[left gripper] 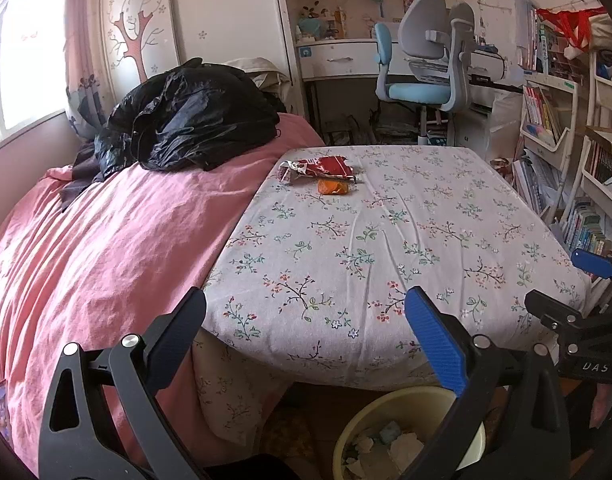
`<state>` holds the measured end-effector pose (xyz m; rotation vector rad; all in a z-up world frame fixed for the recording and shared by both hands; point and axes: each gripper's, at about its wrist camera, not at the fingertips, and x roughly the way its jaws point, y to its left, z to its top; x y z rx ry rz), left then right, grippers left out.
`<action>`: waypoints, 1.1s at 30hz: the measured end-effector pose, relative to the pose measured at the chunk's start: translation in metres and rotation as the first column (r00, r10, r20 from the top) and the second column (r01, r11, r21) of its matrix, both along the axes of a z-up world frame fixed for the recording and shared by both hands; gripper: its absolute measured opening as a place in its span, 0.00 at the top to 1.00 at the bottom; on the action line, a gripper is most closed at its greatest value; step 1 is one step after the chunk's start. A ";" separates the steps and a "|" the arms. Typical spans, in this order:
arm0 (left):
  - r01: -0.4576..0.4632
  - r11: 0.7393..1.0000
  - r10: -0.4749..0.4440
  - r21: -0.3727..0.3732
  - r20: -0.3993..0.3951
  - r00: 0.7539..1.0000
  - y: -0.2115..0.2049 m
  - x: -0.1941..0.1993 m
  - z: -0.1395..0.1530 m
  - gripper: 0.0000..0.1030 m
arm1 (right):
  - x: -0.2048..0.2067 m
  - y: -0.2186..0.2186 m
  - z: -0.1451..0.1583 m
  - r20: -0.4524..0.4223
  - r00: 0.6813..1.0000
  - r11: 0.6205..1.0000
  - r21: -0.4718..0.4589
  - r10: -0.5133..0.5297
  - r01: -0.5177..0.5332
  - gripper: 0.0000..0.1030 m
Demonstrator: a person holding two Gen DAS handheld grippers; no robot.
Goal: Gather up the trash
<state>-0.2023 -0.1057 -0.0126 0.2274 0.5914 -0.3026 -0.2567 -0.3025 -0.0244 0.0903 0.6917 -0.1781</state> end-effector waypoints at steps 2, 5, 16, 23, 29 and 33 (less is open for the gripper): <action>-0.001 1.000 0.001 -0.006 0.002 1.000 0.001 0.000 0.001 0.07 | 0.001 0.001 -0.001 -0.004 1.000 1.000 -0.001 0.003 -0.003 0.10; -0.006 0.999 0.006 -0.033 -0.004 1.000 0.005 0.004 0.004 0.07 | 0.001 0.002 -0.001 -0.008 1.000 1.000 0.005 0.010 -0.010 0.10; -0.121 0.978 0.127 -0.168 0.027 0.992 0.037 0.106 0.055 0.07 | 0.055 0.014 0.025 0.003 0.992 0.988 0.090 0.125 -0.124 0.10; -0.199 0.952 0.186 -0.232 -0.078 0.980 0.047 0.213 0.041 0.07 | 0.176 0.037 0.011 -0.056 0.958 0.959 0.045 0.281 -0.279 0.12; -0.178 0.945 0.138 -0.274 -0.158 0.978 0.033 0.292 0.022 0.07 | 0.269 0.032 -0.019 -0.130 0.935 0.944 0.078 0.329 -0.321 0.27; -0.133 0.953 0.093 -0.271 -0.156 0.983 0.011 0.331 0.015 0.07 | 0.316 0.025 -0.029 -0.158 0.926 0.938 0.109 0.343 -0.329 0.32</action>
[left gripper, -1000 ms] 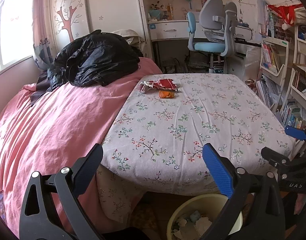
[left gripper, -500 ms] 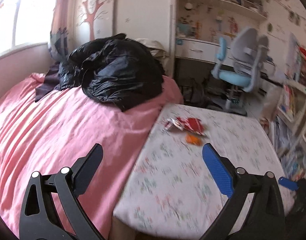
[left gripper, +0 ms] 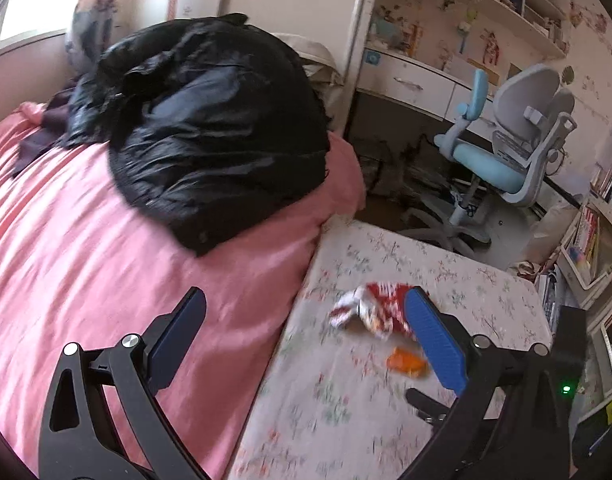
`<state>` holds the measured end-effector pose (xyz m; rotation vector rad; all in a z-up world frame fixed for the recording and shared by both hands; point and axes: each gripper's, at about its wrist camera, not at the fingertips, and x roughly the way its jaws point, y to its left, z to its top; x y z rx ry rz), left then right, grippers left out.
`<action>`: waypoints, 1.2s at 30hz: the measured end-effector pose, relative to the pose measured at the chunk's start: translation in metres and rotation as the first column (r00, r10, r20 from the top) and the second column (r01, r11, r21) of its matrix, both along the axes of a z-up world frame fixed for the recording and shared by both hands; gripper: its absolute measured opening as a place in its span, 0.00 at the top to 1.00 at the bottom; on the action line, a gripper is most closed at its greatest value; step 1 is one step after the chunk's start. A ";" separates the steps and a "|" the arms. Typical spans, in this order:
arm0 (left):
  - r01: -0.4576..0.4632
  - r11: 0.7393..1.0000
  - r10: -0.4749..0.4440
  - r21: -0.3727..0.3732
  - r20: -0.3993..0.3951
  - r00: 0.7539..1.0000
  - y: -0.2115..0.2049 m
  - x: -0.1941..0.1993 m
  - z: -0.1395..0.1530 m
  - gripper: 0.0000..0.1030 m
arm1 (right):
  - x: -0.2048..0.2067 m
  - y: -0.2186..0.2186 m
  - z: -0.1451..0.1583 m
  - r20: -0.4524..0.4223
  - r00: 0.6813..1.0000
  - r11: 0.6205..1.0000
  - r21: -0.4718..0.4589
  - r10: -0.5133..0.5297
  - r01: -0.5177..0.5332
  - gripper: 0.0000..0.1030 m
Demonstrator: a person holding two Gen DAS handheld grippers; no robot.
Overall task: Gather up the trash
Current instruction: 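Move both tools over the table toward the red wrapper and small orange piece, then grasp the red snack wrapper with the left tool while the right tool grasps the small orange piece, then lift the wrapper and orange piece and carry both tools to the yellow bucket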
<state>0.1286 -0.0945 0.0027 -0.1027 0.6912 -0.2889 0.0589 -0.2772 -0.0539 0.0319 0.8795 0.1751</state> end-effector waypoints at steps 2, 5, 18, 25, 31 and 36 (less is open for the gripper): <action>0.042 0.999 -0.042 0.008 -0.023 0.999 -0.016 0.022 -0.010 0.07 | 0.017 -0.001 -0.006 -0.020 1.000 1.000 0.003 0.016 -0.016 0.34; 0.080 0.996 -0.078 0.036 -0.068 0.995 -0.037 0.043 -0.028 0.07 | 0.034 0.000 -0.017 -0.063 0.996 0.998 0.007 0.060 -0.060 0.43; 0.255 0.953 -0.214 0.166 -0.227 0.950 -0.111 0.080 -0.102 0.35 | 0.005 -0.002 -0.016 -0.079 0.979 0.979 -0.065 0.187 -0.192 0.81; 0.309 0.950 -0.288 0.037 -0.269 0.919 -0.104 0.067 -0.105 0.71 | -0.040 -0.022 -0.015 -0.087 0.985 0.989 -0.022 0.147 -0.149 0.81; 0.286 0.958 -0.275 -0.011 -0.316 0.908 -0.090 0.029 -0.096 0.77 | -0.079 -0.038 -0.003 -0.099 0.992 0.997 0.003 0.074 -0.074 0.81; 0.294 0.956 -0.274 0.014 -0.325 0.905 -0.079 -0.024 -0.085 0.77 | -0.118 -0.044 0.017 -0.070 0.997 0.999 0.028 0.024 -0.022 0.81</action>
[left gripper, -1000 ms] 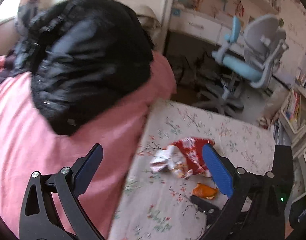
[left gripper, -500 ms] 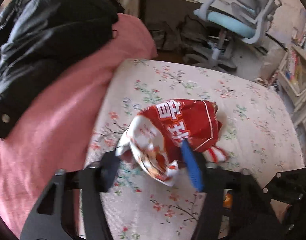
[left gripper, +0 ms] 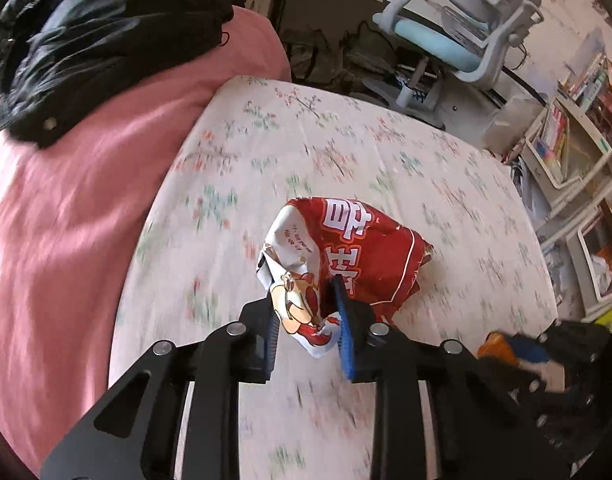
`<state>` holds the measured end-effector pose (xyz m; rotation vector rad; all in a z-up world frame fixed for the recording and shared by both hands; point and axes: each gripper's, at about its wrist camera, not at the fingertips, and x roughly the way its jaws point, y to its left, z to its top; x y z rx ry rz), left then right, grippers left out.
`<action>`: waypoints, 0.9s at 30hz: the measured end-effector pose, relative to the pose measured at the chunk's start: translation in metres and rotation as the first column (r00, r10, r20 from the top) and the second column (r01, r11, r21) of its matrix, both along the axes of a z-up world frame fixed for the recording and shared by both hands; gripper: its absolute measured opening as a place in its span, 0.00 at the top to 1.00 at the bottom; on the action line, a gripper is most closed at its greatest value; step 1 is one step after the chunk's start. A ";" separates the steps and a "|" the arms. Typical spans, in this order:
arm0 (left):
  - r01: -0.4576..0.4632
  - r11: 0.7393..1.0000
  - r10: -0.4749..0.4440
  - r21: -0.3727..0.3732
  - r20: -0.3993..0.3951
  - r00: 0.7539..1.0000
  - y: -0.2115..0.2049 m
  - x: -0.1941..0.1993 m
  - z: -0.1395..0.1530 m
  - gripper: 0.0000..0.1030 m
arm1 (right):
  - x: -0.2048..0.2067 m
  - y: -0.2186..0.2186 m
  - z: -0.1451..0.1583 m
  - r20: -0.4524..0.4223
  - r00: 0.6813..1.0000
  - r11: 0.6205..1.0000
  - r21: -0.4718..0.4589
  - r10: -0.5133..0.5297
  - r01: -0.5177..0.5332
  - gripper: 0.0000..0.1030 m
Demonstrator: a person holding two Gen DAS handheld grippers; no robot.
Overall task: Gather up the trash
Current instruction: 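Lift the wrapper and orange piece and carry both tools to the yellow bucket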
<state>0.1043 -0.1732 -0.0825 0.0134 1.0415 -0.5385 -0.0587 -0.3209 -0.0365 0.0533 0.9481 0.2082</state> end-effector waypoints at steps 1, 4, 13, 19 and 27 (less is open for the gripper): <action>-0.003 1.000 0.003 0.001 -0.005 1.000 0.003 -0.010 0.001 0.77 | -0.006 -0.002 0.003 0.004 1.000 1.000 0.001 -0.007 0.007 0.81; -0.004 1.000 0.004 0.013 -0.012 1.000 0.014 -0.046 0.007 0.77 | -0.019 -0.001 0.006 0.009 1.000 1.000 -0.002 -0.026 0.026 0.81; 0.034 0.993 -0.029 0.113 -0.041 0.999 0.024 -0.123 0.001 0.53 | -0.047 0.004 -0.016 -0.048 0.997 0.998 -0.013 -0.060 0.059 0.81; 0.049 0.982 -0.052 0.182 0.012 0.999 0.021 -0.132 0.006 0.27 | -0.052 0.005 -0.025 -0.058 0.996 0.997 -0.054 -0.061 0.058 0.80; 0.089 0.979 -0.098 0.181 0.042 0.994 0.016 -0.120 0.007 0.15 | -0.059 -0.001 -0.029 -0.057 0.997 0.998 -0.029 -0.054 0.053 0.56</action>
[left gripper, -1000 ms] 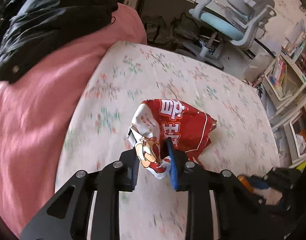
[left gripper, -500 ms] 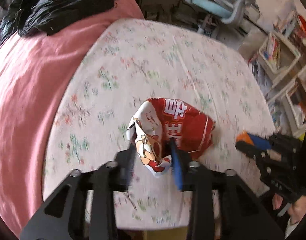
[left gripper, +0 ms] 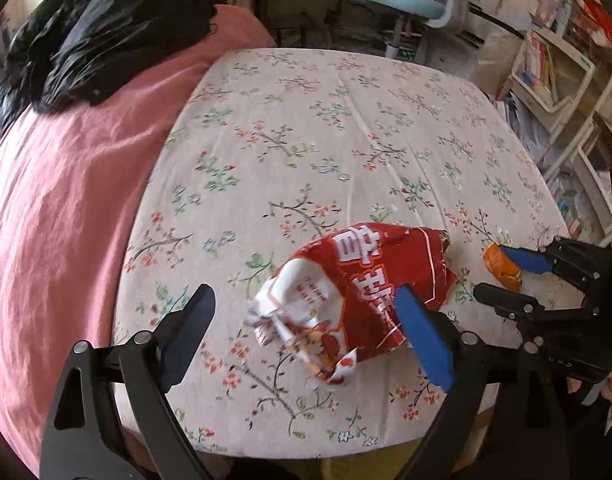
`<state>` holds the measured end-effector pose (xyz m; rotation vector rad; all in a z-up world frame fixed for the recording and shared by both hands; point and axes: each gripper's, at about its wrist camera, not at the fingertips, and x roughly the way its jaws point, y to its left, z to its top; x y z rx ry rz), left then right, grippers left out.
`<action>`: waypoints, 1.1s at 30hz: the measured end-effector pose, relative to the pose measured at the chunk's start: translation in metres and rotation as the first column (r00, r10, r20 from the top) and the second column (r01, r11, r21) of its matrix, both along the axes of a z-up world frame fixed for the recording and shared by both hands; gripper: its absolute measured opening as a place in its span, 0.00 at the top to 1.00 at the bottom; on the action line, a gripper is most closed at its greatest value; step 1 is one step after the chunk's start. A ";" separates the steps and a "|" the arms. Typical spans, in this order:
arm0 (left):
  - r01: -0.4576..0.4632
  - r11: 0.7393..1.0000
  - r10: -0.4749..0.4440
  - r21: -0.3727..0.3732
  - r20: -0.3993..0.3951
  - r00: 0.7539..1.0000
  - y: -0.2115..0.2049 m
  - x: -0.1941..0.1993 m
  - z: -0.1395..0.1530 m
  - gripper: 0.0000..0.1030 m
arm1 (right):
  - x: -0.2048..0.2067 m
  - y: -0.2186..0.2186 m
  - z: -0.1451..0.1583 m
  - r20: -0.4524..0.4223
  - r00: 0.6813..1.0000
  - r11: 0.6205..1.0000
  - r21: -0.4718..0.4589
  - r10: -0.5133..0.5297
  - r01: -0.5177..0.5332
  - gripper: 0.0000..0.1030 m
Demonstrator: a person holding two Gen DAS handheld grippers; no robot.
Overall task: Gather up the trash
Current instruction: 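Lift the wrapper and orange piece and carry both tools to the yellow bucket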
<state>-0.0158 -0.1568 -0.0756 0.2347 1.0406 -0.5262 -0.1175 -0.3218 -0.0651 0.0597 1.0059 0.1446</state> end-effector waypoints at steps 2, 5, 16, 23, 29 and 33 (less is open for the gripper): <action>0.018 1.000 -0.018 0.017 0.017 1.000 -0.007 0.000 -0.002 0.15 | -0.001 -0.001 0.000 -0.001 1.000 1.000 0.008 0.002 -0.002 0.55; 0.046 0.999 -0.046 0.015 0.006 0.999 -0.013 -0.002 -0.005 0.16 | -0.003 -0.005 0.001 -0.004 1.000 1.000 0.013 -0.004 0.004 0.55; 0.044 0.997 -0.047 -0.069 -0.047 0.998 -0.011 -0.014 -0.006 0.70 | -0.010 -0.006 0.002 -0.006 1.000 0.999 -0.053 -0.005 0.004 0.79; -0.017 0.990 0.022 -0.140 0.033 0.999 0.005 -0.023 0.020 0.73 | -0.016 -0.007 0.011 0.028 0.999 1.000 -0.023 -0.018 0.019 0.80; -0.021 0.989 0.033 -0.145 0.084 0.996 0.008 -0.034 0.033 0.74 | -0.021 -0.003 0.014 0.042 0.999 1.000 -0.009 -0.008 0.008 0.80; -0.008 0.992 0.023 -0.124 0.121 0.992 0.007 -0.046 0.038 0.74 | -0.025 0.002 0.017 0.052 0.999 1.000 -0.006 0.003 -0.002 0.80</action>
